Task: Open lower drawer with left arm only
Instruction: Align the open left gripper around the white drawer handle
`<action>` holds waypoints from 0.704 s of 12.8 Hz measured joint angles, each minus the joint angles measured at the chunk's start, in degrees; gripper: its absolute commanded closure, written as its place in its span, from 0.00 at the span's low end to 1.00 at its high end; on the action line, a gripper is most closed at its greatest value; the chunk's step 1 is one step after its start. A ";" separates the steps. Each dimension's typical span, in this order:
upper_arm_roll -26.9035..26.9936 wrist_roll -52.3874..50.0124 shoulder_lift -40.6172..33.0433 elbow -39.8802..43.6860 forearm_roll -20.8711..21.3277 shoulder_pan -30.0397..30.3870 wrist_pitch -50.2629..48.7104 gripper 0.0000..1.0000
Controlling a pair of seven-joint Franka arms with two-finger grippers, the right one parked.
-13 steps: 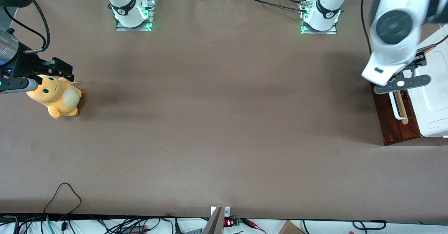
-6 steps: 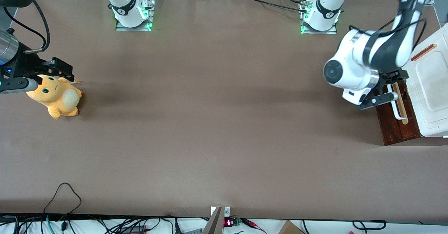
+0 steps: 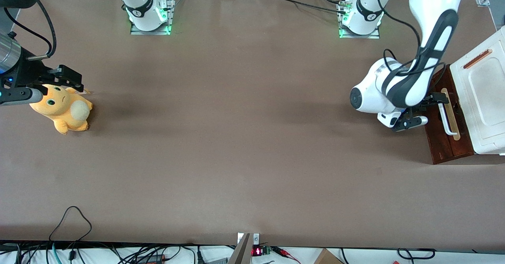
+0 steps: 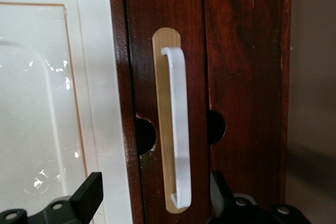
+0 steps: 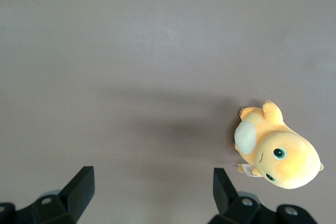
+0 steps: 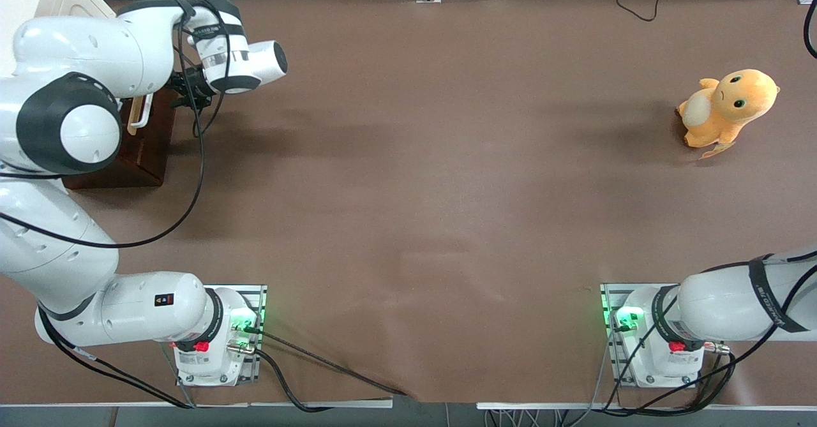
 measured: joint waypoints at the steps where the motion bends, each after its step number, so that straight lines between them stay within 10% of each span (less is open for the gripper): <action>1: -0.02 -1.34 1.48 0.03 1.72 0.22 -1.04 0.10; 5: -1.35 -2.49 4.58 0.28 8.38 4.81 -1.97 0.18; 9: -1.98 -2.53 5.82 0.55 9.83 6.67 -1.97 0.47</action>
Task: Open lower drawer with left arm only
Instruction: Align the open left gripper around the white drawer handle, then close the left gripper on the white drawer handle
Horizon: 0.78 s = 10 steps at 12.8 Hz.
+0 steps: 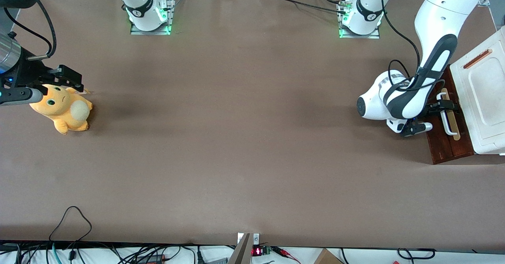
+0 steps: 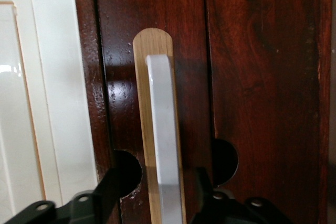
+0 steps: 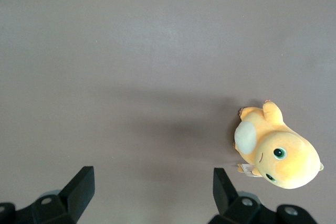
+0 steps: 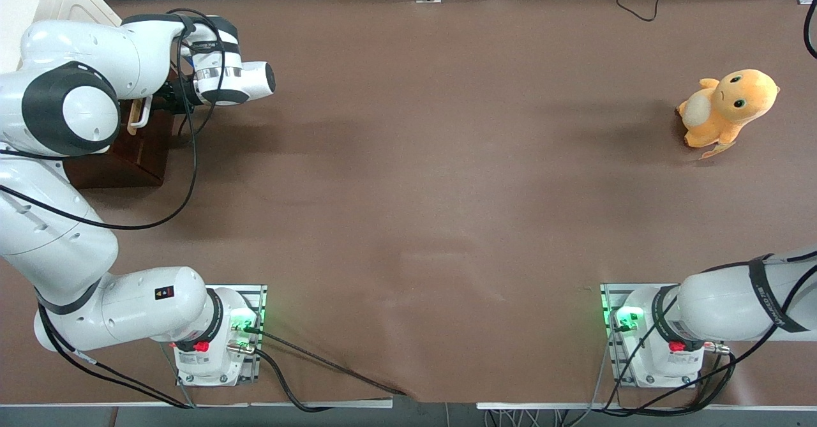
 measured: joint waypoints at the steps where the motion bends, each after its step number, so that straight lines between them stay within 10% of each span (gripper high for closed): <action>1: -0.20 0.00 0.19 0.00 0.53 -0.01 0.00 0.47; 10: -0.40 -1.27 2.13 0.03 5.67 0.00 -1.56 0.59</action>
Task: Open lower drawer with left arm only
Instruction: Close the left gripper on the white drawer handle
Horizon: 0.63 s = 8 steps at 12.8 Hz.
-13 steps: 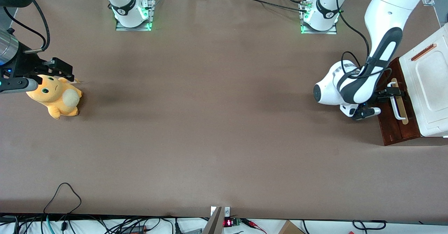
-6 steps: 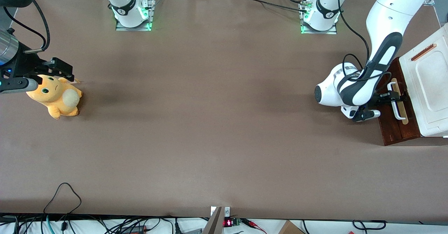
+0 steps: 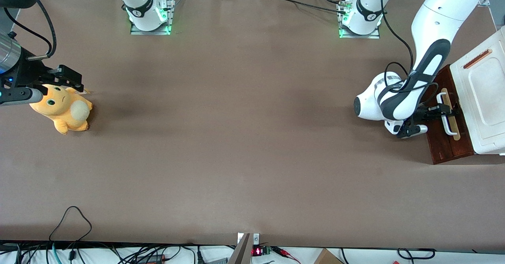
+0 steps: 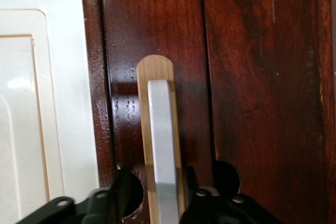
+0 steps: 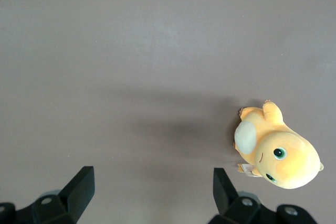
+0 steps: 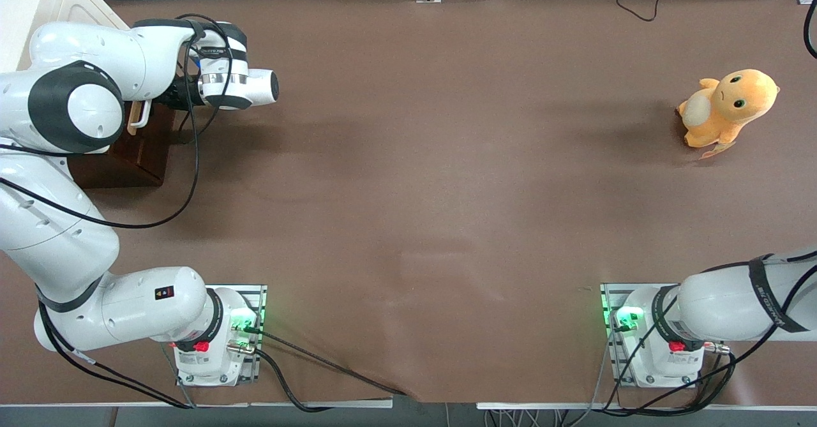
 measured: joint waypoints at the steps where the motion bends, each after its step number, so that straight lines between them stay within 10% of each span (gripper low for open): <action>1: 0.00 -0.06 0.10 0.00 0.03 0.00 -0.05 0.60; 8: 0.00 -0.80 0.95 0.01 0.97 0.00 -0.81 0.74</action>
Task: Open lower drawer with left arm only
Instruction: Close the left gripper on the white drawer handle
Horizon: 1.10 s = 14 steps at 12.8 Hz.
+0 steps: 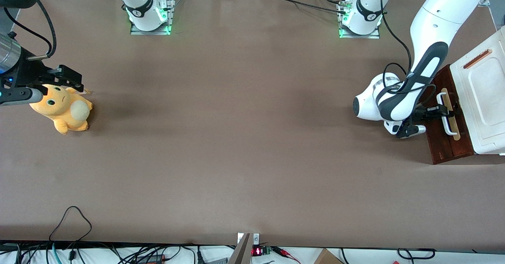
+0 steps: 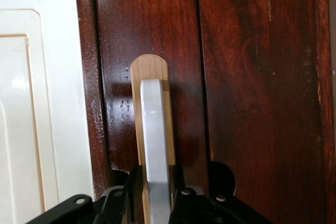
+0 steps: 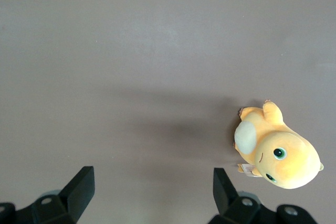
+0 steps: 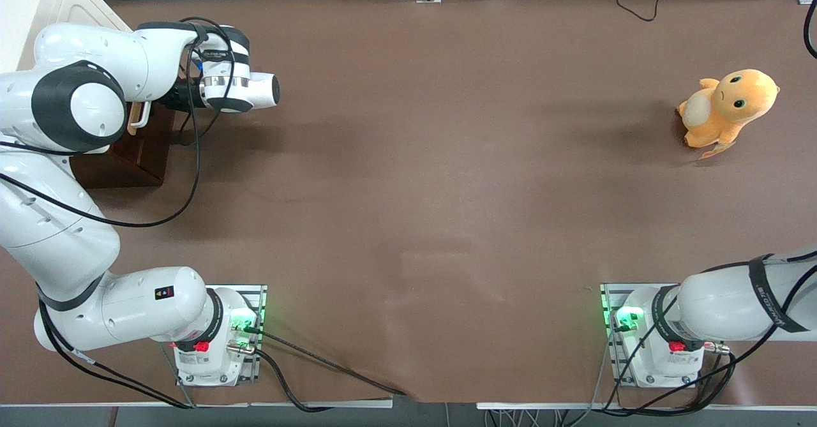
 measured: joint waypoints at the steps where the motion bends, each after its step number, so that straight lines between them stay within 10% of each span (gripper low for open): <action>1: 0.00 -0.04 0.05 0.00 0.26 0.00 -0.02 0.74; 9: -0.04 -1.54 0.65 0.03 1.28 0.31 -0.22 1.00; 14: -0.95 -1.60 0.79 0.06 1.30 0.41 -0.67 1.00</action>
